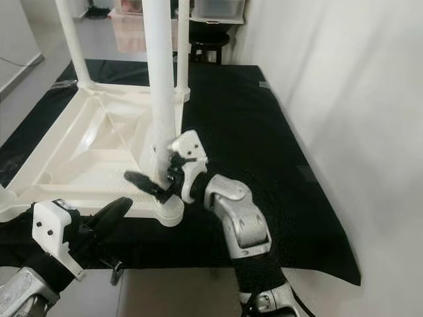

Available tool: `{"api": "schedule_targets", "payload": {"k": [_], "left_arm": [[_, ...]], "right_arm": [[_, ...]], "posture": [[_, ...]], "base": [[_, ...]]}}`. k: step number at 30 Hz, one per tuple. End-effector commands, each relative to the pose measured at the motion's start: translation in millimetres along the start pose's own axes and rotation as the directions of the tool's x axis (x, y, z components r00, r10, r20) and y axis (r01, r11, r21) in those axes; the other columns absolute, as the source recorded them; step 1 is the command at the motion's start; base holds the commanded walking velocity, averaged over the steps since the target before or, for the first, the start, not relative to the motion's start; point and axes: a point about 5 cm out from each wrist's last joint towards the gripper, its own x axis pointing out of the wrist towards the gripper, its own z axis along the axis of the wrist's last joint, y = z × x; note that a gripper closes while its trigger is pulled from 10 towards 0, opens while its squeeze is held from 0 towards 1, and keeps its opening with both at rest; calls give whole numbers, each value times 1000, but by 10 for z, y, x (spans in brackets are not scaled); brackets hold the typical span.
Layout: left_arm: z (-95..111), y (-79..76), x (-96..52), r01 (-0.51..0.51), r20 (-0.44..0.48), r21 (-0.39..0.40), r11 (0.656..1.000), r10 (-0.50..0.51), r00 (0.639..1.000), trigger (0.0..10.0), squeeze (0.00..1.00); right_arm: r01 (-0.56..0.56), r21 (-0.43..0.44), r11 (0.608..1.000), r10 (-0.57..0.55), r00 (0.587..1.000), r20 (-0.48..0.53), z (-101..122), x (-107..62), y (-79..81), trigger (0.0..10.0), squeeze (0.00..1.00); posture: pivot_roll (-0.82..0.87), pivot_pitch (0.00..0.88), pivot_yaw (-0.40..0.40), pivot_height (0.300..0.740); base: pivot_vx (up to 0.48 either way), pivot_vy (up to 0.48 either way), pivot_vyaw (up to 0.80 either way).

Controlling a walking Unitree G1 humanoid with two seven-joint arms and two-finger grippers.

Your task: Building children table

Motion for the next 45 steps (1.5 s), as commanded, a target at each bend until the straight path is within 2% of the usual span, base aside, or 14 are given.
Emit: {"api": "schedule_targets", "payload": {"k": [1,5,9,10,11,26,30,31,32,33,34,35,36,45], "left_arm": [[-25,-10,1,-1,-5,-6,1000,1,1000,10000,0],[-31,-13,0,-2,-7,-8,1000,2,1000,10000,0],[-33,-15,0,-1,-7,-9,1000,1,1000,10000,0],[-33,-17,1,-1,-7,-9,1000,1,1000,10000,0],[-33,-19,1,-1,-7,-10,1000,1,1000,10000,0],[-24,-34,-1,-1,-4,-11,1000,1,1000,10000,0],[-1,-20,-12,-1,0,-10,1000,1,1000,10000,0],[6,-12,-16,-2,1,-9,1000,2,1000,10000,0],[12,-2,-24,-2,1,-8,1000,2,1000,10000,0],[16,5,-28,-2,1,-7,1000,2,1000,10000,0],[16,5,-28,-2,1,-7,1000,2,1000,10000,0],[16,12,-28,-1,0,-7,1000,1,1000,10000,0],[14,16,-29,-1,-2,-6,1000,1,1000,10000,0],[6,2,-10,3,-2,-8,1000,-3,1000,10000,0]], "right_arm": [[-84,-29,996,83,996,-8,41,-19,-101,10000,0],[-130,-27,991,128,990,-57,121,-127,-451,10000,0],[-134,-21,991,132,989,-66,127,-139,-512,10000,0],[-148,3,989,148,987,-63,128,-143,-529,8431,0],[-159,16,987,160,985,-66,123,-145,-542,0,0],[-151,19,988,152,984,-90,62,-211,-657,0,0],[73,81,994,-62,988,-140,-120,-336,-554,0,0],[138,98,986,-120,979,-165,-179,-373,-493,0,0],[322,95,942,-302,936,-181,-268,-362,-405,0,0],[536,142,832,-502,837,-218,-396,-372,-246,0,0],[536,142,832,-502,837,-218,-396,-372,-246,0,0],[639,157,753,-600,764,-237,-468,-366,-60,0,0],[678,161,717,-636,731,-246,-500,-339,62,0,0],[685,91,723,-655,722,-222,-507,-205,-119,0,0]], "posture": [[30,64,-78,740],[32,63,-75,740],[32,63,-75,740],[32,63,-74,740],[33,63,-75,740],[31,72,-78,740],[17,97,-78,740],[15,99,-77,740],[9,104,-69,740],[11,111,-64,740],[11,111,-64,740],[20,108,-62,740],[18,105,-61,740],[36,96,-74,740]], "base": [[0,0,0],[0,0,0],[0,0,0],[0,0,0],[0,0,0],[0,0,0],[0,0,0],[0,0,0],[0,0,0],[0,0,0],[0,0,0],[0,0,0],[0,0,0],[0,0,0]]}}
